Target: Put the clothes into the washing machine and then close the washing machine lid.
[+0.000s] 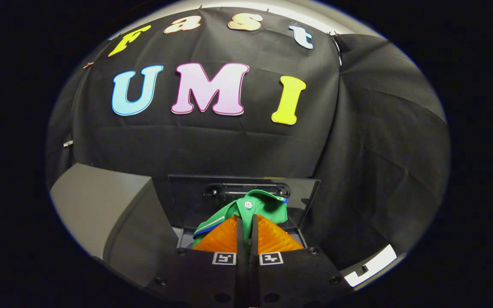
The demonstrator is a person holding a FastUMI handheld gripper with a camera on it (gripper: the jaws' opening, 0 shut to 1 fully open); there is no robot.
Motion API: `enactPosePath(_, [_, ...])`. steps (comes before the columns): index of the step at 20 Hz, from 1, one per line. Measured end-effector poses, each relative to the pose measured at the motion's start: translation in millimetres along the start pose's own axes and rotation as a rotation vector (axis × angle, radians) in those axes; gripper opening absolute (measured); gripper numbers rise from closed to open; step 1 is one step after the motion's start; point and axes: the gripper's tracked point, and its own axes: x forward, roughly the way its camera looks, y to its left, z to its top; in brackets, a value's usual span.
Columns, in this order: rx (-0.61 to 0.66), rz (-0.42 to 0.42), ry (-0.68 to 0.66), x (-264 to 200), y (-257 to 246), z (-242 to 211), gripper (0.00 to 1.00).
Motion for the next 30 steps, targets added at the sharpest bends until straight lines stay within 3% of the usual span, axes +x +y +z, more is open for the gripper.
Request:
enactPosePath(8, [-0.043,0.006,0.142,52,5,-93,0.05])
enactPosePath(16, [-0.04,0.025,0.3,75,9,-168,0.05])
enactPosePath(30, [-0.035,0.061,0.568,107,7,-265,0.05])
